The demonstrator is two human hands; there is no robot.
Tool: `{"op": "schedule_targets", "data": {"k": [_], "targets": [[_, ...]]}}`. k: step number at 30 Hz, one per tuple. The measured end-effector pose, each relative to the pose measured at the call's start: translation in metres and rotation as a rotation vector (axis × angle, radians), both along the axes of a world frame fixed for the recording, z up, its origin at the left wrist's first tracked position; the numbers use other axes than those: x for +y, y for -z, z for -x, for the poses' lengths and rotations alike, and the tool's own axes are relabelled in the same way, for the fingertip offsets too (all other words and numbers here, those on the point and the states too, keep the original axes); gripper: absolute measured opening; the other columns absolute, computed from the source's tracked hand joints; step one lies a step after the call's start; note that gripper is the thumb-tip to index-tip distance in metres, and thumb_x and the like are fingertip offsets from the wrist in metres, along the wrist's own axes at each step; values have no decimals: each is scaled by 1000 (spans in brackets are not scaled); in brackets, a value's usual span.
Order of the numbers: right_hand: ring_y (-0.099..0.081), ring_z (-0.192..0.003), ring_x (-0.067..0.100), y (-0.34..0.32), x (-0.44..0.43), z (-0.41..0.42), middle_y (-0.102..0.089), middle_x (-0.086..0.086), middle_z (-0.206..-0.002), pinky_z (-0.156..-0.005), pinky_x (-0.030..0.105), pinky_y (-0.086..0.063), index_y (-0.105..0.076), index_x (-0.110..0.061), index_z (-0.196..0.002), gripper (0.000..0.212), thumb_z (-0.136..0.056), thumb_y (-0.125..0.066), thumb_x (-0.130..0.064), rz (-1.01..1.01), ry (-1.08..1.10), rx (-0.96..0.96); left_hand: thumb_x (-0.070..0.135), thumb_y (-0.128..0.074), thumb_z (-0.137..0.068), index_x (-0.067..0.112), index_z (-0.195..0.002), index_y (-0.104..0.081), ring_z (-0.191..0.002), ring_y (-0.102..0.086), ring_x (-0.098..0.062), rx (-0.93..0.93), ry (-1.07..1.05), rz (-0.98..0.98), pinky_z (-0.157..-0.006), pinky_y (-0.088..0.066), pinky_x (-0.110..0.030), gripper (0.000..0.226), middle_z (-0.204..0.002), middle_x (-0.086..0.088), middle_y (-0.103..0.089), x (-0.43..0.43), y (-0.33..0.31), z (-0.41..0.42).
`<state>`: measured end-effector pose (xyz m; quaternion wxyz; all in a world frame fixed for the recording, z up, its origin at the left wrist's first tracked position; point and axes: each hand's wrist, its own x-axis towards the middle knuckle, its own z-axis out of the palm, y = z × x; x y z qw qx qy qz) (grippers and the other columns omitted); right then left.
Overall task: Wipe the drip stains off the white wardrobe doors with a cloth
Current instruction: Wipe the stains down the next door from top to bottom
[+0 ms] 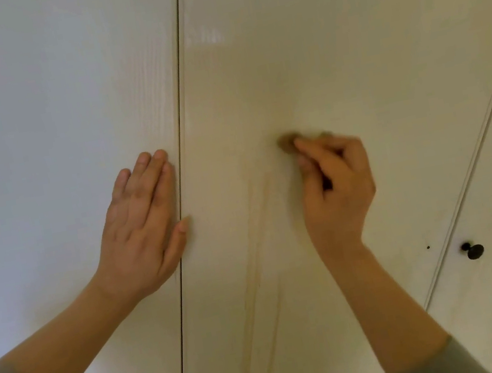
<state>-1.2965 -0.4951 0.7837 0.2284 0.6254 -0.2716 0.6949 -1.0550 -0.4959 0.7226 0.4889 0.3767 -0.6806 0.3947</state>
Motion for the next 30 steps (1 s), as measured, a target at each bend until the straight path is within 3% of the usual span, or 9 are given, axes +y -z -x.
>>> {"op": "schedule_targets", "data": {"k": [5,9,13,15,18,21,24,30], "targets": [[-53,-99,7,-25,-14,-25,-52,-11,-105,-86,19,-46,-73,-3,-110,22,-93,-58,-1,-3,-33,-45,26,-41,-97,-12,-143,-38,-145,-28,-44,8,-115,-1,-111,-22,-69,61,-154,-27,-32,1,12,-19],[-53,-103,7,61,-4,-35,-57,-8,-104,-95,14,-39,-75,-3,-104,32,-102,-47,-19,-74,-66,122,27,-37,-98,-8,-148,-31,-148,-23,-41,-32,-176,16,-117,-16,-64,62,-157,-26,-28,-7,26,-33],[-56,-101,7,127,7,-30,-57,-6,-105,-87,19,-49,-76,-4,-102,21,-94,-57,-10,-203,-78,260,27,-36,-98,-6,-151,-28,-150,-19,-38,-68,-223,69,-120,-11,-59,63,-159,-23,-24,-13,30,-37],[-57,-98,8,113,13,-29,-56,-6,-103,-86,19,-48,-76,-7,-103,22,-92,-57,-9,-215,-88,217,28,-36,-97,-5,-151,-28,-150,-19,-37,-65,-225,86,-120,-12,-58,64,-160,-21,-23,-14,32,-37],[-59,-95,16,48,17,-33,-54,-3,-102,-87,20,-46,-74,-9,-106,20,-91,-61,-5,-70,-51,115,28,-37,-96,-5,-151,-28,-150,-19,-36,-67,-228,99,-121,-11,-56,64,-162,-18,-20,-15,32,-38],[-60,-94,23,-22,2,-39,-57,6,-102,-81,31,-52,-74,-5,-107,21,-90,-63,2,66,-34,63,28,-36,-97,-3,-152,-26,-150,-19,-36,-65,-228,97,-121,-11,-56,64,-162,-17,-19,-16,31,-38],[-60,-94,23,-42,-16,-50,-58,5,-101,-79,35,-53,-73,-1,-108,22,-92,-59,4,44,-31,22,29,-34,-98,-2,-153,-25,-151,-18,-34,-64,-222,104,-121,-11,-56,64,-164,-15,-16,-16,32,-37],[-59,-100,21,72,-6,-60,-62,1,-106,-95,21,-45,-75,-4,-105,28,-102,-48,-15,-5,-64,258,28,-35,-98,-4,-151,-29,-150,-20,-34,-54,-220,112,-122,-11,-54,63,-160,-19,-26,-16,31,-37]]}}
